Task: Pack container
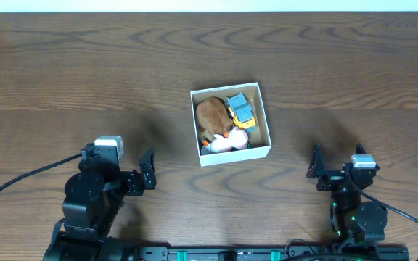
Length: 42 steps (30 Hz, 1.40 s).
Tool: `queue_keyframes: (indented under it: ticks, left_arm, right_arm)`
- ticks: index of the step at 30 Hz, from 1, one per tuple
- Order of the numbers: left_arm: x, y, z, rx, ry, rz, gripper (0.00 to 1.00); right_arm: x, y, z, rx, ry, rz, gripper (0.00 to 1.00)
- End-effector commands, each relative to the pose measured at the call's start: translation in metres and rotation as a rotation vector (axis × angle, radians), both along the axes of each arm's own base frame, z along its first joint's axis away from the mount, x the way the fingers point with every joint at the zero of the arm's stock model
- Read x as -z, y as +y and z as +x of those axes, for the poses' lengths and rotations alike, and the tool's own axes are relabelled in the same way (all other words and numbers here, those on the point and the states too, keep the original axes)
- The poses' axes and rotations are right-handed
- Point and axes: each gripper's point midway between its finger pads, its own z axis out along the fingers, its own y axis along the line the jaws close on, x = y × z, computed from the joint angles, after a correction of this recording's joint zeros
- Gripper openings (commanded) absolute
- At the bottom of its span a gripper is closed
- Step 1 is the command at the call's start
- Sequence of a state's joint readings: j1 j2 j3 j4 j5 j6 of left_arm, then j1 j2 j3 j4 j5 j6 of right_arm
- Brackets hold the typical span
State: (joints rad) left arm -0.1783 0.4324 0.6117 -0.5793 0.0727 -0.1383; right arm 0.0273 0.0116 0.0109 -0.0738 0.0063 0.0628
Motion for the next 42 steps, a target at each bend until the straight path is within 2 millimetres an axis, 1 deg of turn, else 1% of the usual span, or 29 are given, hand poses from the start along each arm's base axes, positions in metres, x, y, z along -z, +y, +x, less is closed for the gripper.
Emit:
queue_keyframes:
  ticks: [1,13,15,18,22,26,29,33,36,39,42]
  left_arm:
    - [0.004,-0.001,0.000,0.002,0.011,-0.002,0.98]
    - [0.006,0.001,0.000,0.000,0.016,0.014,0.98]
    - [0.012,0.010,-0.003,-0.026,0.038,0.066,0.98]
    - [0.021,0.015,-0.008,-0.047,0.068,0.077,0.98]
    - [0.028,0.026,-0.015,-0.077,0.026,0.099,0.98]
    - [0.046,0.036,-0.022,-0.125,-0.029,0.093,0.98]
    - [0.050,0.046,-0.014,-0.176,-0.129,0.083,0.98]
    - [0.033,0.052,0.005,-0.208,-0.337,0.084,0.98]
    - [0.027,0.052,0.016,-0.198,-0.450,0.132,0.98]
    - [0.031,0.052,0.021,-0.194,-0.497,0.152,0.98]
    - [0.048,0.053,0.022,-0.195,-0.454,0.157,0.98]
  right_arm:
    - [0.001,0.000,0.000,-0.003,-0.001,-0.015,0.99]
    - [0.001,0.000,0.000,-0.002,-0.002,-0.015,0.99]
    - [0.001,0.000,0.000,-0.002,-0.002,-0.015,0.99]
    - [0.001,0.000,0.000,-0.002,-0.001,-0.015,0.99]
    - [0.001,0.000,0.000,-0.002,-0.002,-0.015,0.99]
    - [0.001,0.000,0.000,-0.002,-0.002,-0.015,0.99]
    - [0.001,0.000,0.000,-0.002,-0.001,-0.015,0.99]
    - [0.001,0.000,0.000,-0.002,-0.001,-0.015,0.99]
    - [0.001,0.000,0.000,-0.002,-0.001,-0.015,0.99]
    - [0.001,0.000,0.000,-0.002,-0.001,-0.015,0.99]
    - [0.001,0.000,0.000,-0.002,-0.001,-0.015,0.99]
